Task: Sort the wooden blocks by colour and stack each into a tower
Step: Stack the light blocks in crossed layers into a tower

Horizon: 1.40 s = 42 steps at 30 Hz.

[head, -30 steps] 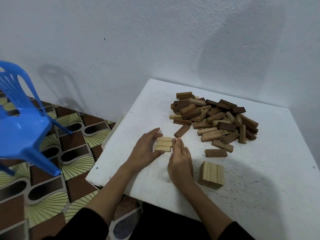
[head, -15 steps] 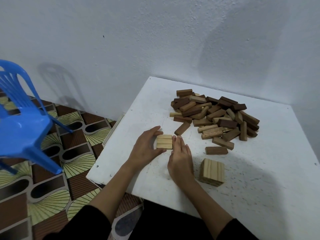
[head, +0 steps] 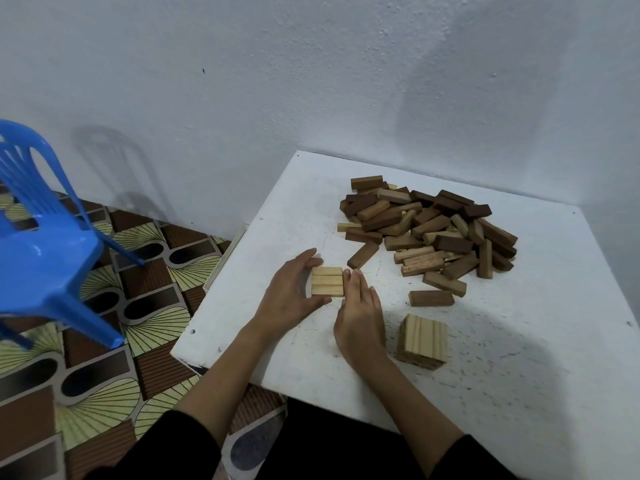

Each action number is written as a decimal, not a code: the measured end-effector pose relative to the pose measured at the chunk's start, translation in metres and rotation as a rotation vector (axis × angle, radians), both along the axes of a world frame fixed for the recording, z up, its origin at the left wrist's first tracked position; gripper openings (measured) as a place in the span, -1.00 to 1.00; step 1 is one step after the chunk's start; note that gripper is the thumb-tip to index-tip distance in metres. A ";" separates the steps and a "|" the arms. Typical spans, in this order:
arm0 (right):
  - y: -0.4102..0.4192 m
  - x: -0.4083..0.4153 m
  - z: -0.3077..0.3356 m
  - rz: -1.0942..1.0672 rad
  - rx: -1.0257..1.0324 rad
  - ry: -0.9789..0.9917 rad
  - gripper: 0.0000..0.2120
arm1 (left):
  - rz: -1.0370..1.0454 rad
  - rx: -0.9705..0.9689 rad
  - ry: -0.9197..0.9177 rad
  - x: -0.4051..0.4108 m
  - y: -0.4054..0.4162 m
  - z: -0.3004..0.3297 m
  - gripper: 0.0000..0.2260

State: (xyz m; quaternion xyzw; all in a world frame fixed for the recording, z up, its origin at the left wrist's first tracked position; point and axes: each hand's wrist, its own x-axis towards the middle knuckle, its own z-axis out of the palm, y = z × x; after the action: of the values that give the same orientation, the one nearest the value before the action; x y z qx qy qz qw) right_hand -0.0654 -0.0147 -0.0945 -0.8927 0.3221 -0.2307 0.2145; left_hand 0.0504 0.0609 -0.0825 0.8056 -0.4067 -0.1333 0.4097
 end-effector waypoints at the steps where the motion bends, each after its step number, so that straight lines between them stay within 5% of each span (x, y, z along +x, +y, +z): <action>1: 0.000 0.000 0.000 0.003 0.012 0.003 -0.47 | -0.004 -0.006 0.002 0.000 0.000 0.000 -0.27; 12: 0.002 0.001 0.004 -0.020 0.128 -0.092 -0.52 | 0.045 -0.016 0.055 -0.001 0.000 0.002 -0.28; 21: 0.005 0.004 0.068 0.019 0.736 -0.249 -0.41 | 0.107 -0.170 0.196 -0.011 -0.001 0.030 -0.27; 30: -0.054 -0.062 0.117 0.324 0.624 -0.182 -0.31 | -0.155 -0.288 0.182 -0.044 -0.018 0.078 -0.30; 34: -0.072 -0.105 0.124 0.302 0.453 -0.031 -0.29 | -0.306 -0.192 0.159 -0.074 -0.037 0.079 -0.27; 42: -0.069 -0.144 0.095 0.181 0.445 0.024 -0.27 | -0.447 -0.073 0.248 -0.104 -0.046 0.060 -0.28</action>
State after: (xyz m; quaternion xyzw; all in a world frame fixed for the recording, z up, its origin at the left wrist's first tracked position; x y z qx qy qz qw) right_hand -0.2098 -0.0841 0.0004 -0.8514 0.2861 -0.1232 0.4221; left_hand -0.0532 0.0146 -0.0229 0.6579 -0.5258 -0.3037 0.4454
